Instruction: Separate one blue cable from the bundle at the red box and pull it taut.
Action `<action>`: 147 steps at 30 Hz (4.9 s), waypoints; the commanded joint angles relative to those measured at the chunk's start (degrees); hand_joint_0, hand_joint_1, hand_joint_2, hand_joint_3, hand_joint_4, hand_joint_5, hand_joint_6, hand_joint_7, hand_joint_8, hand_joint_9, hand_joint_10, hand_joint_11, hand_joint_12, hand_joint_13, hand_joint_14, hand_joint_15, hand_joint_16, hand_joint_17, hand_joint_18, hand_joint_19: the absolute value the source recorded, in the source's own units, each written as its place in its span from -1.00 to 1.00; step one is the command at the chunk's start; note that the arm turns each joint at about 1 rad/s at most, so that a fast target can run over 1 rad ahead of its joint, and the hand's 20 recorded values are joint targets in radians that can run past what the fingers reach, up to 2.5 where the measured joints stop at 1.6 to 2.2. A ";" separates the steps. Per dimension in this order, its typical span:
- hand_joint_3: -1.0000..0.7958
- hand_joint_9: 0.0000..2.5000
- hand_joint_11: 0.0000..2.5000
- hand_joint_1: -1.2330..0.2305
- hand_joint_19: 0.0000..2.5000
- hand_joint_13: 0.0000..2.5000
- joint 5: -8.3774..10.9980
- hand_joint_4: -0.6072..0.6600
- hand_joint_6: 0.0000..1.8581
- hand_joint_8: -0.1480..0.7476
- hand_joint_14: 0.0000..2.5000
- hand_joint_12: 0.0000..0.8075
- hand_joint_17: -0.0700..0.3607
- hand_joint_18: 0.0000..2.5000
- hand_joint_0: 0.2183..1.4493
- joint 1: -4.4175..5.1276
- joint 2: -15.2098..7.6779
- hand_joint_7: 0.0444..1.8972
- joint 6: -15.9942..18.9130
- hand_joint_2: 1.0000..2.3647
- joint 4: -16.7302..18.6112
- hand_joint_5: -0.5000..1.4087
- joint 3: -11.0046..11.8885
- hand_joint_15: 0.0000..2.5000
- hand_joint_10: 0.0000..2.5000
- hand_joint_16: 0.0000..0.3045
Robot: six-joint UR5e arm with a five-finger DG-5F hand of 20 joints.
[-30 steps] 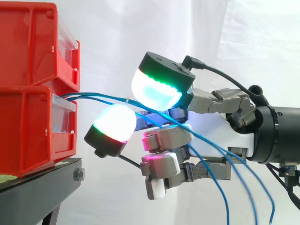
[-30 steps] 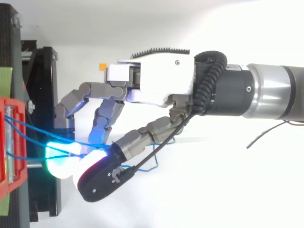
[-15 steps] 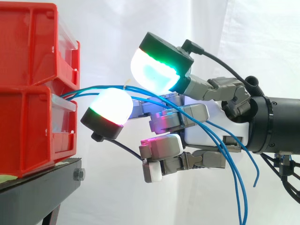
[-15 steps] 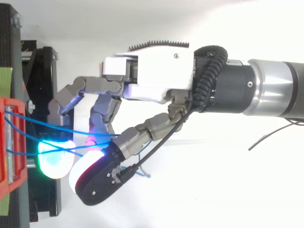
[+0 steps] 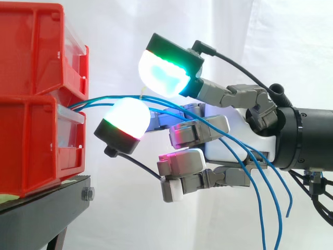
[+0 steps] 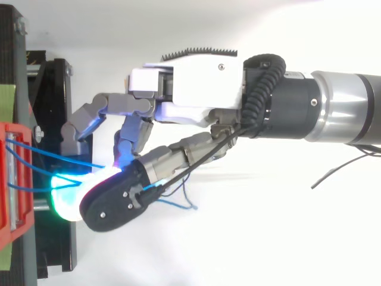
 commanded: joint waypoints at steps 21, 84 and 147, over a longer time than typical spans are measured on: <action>-0.19 -0.05 0.29 -0.51 -0.33 -0.16 -0.56 0.06 -0.02 -0.10 -0.98 -0.09 -0.11 -0.37 -0.27 -0.91 0.00 -0.10 -2.81 -0.98 -0.91 -0.65 -0.05 -0.14 -0.67 -0.65; -0.07 0.12 0.33 -0.45 -0.31 -0.12 -1.71 0.09 -0.02 -0.02 -0.98 0.00 -0.06 -0.30 -0.33 -0.47 0.00 0.04 -5.35 -0.98 -2.14 -0.61 0.83 -0.18 -0.86 -0.61; -0.44 -0.07 0.33 -0.55 -0.36 -0.31 -1.62 -0.13 0.03 -0.12 -0.98 -0.09 -0.13 -0.43 -0.10 -0.47 0.00 -0.08 -7.90 -1.00 -1.87 -0.65 0.92 -0.28 -1.00 -0.66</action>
